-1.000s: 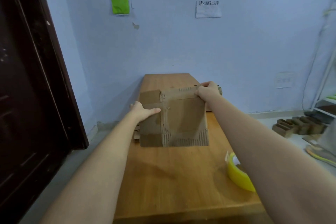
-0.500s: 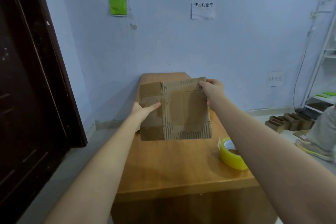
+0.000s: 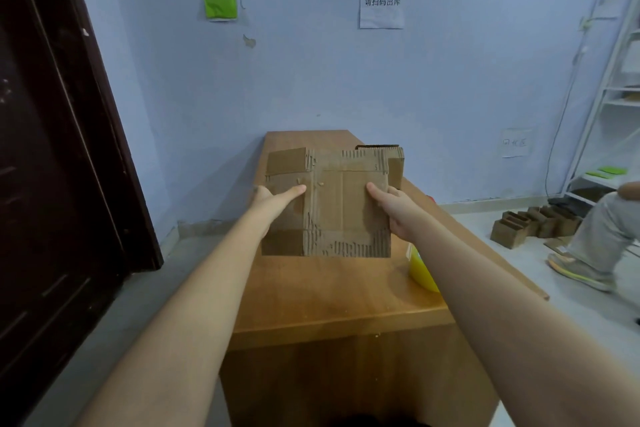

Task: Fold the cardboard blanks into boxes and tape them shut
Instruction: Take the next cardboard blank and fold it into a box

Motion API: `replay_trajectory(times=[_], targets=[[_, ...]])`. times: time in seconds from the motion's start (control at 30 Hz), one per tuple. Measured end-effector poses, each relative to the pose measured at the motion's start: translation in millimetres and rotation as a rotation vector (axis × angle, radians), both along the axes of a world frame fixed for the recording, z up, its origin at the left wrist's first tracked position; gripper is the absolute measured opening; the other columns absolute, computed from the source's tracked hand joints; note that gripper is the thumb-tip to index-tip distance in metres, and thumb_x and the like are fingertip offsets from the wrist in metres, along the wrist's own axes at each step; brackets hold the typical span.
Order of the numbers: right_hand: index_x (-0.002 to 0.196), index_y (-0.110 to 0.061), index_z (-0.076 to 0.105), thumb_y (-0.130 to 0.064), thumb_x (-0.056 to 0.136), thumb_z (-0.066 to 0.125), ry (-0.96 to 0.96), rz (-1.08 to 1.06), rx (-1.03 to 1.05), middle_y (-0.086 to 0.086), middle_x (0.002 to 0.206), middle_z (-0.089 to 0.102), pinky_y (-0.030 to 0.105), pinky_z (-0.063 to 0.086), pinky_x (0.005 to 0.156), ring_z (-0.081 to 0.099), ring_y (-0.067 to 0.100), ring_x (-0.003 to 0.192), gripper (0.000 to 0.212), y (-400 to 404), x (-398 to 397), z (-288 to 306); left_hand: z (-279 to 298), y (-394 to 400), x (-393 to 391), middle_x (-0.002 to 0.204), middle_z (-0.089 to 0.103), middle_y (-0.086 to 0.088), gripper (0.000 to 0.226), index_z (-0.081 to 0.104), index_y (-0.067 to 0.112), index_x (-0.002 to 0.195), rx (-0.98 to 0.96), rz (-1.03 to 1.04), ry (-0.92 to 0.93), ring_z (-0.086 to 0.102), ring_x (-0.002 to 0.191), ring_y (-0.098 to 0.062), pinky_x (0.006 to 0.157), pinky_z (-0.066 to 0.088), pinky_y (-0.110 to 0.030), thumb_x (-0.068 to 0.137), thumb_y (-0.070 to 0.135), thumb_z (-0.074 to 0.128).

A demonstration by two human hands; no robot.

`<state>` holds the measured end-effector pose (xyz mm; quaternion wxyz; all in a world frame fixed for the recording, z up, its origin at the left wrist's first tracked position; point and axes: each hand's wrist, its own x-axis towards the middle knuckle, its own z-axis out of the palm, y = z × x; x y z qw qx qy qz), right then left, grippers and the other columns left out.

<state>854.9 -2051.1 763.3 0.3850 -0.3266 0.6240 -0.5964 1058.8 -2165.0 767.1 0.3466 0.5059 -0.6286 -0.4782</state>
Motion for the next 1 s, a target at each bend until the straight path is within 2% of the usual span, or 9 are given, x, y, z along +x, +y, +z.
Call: replay_trajectory(times=[0.1,0.17,0.3,0.4,0.47,0.53,0.7,0.87,1.0], targets=[[0.134,-0.016,0.046,-0.038,0.094,0.056,0.035,-0.009,-0.024,0.004,0.127,0.057,0.041,0.044,0.099,0.054,0.023,0.113,0.047,3.0,8.5,-1.6,-5.8,-1.3,3.8,0.155,0.023,-0.003,0.144,0.018,0.023,0.150,-0.027,-0.084,-0.069,0.030,0.138,-0.028,0.110,0.032,-0.051,0.031,0.083,0.073],[0.134,-0.017,0.047,-0.038,0.094,0.055,0.058,-0.004,-0.042,0.003,0.127,0.057,0.039,0.046,0.095,0.054,0.022,0.112,0.046,3.9,13.0,-4.3,-14.7,-10.4,6.4,0.154,0.027,-0.001,0.152,0.021,0.028,0.148,-0.040,-0.101,-0.072,0.033,0.137,-0.027,0.109,0.034,-0.051,0.017,0.085,0.072],[0.132,-0.017,0.047,-0.037,0.095,0.054,0.050,0.029,-0.062,0.000,0.119,0.057,0.036,0.045,0.089,0.056,0.017,0.102,0.044,3.0,23.4,-7.9,-11.2,2.9,11.0,0.147,0.038,-0.001,0.147,0.026,0.025,0.145,-0.109,-0.157,-0.081,0.042,0.130,-0.026,0.106,0.038,-0.050,0.018,0.077,0.079],[0.131,-0.016,0.050,-0.034,0.094,0.056,-0.011,0.071,-0.078,0.002,0.122,0.059,0.039,0.045,0.095,0.057,0.019,0.108,0.042,0.7,27.2,-9.2,-8.9,9.8,13.6,0.139,0.045,-0.002,0.138,0.034,0.020,0.140,-0.139,-0.188,-0.039,0.046,0.126,-0.026,0.106,0.038,-0.050,0.021,0.074,0.080],[0.123,-0.016,0.054,-0.025,0.095,0.055,-0.007,0.094,-0.085,0.005,0.121,0.059,0.041,0.045,0.100,0.056,0.022,0.110,0.030,1.7,26.9,-8.8,-9.4,11.4,19.4,0.136,0.048,-0.001,0.134,0.036,0.023,0.138,-0.115,-0.220,-0.008,0.049,0.122,-0.025,0.103,0.041,-0.050,0.022,0.073,0.081],[0.116,-0.014,0.057,-0.011,0.092,0.050,0.023,0.126,-0.082,0.008,0.119,0.059,0.038,0.047,0.093,0.055,0.023,0.108,0.026,4.6,24.7,-9.8,-13.0,9.7,28.0,0.134,0.051,0.000,0.132,0.035,0.026,0.140,-0.067,-0.274,0.007,0.052,0.119,-0.024,0.101,0.044,-0.049,0.025,0.068,0.084],[0.131,-0.018,0.051,-0.002,0.082,0.059,0.121,0.277,-0.026,0.002,0.125,0.059,0.029,0.055,0.077,0.056,0.021,0.114,0.052,17.7,17.9,-16.3,-26.1,10.8,49.2,0.141,0.046,-0.001,0.133,0.027,0.025,0.147,0.003,-0.406,0.096,0.050,0.123,-0.019,0.104,0.042,-0.045,0.033,0.048,0.093],[0.137,-0.027,0.036,-0.007,0.080,0.071,0.172,0.298,0.025,-0.002,0.133,0.044,0.029,0.054,0.075,0.050,0.020,0.115,0.070,23.2,14.5,-19.8,-27.1,10.5,52.7,0.138,0.050,-0.001,0.131,0.029,0.024,0.146,0.027,-0.513,0.091,0.050,0.124,-0.017,0.106,0.040,-0.044,0.035,0.044,0.094],[0.145,-0.031,0.026,-0.006,0.081,0.071,0.184,0.273,0.032,0.005,0.144,0.038,0.029,0.053,0.076,0.044,0.024,0.123,0.082,22.5,12.0,-22.7,-32.0,8.7,51.7,0.138,0.050,-0.001,0.126,0.032,0.024,0.144,0.005,-0.531,0.041,0.049,0.126,-0.017,0.108,0.038,-0.046,0.037,0.047,0.094]])
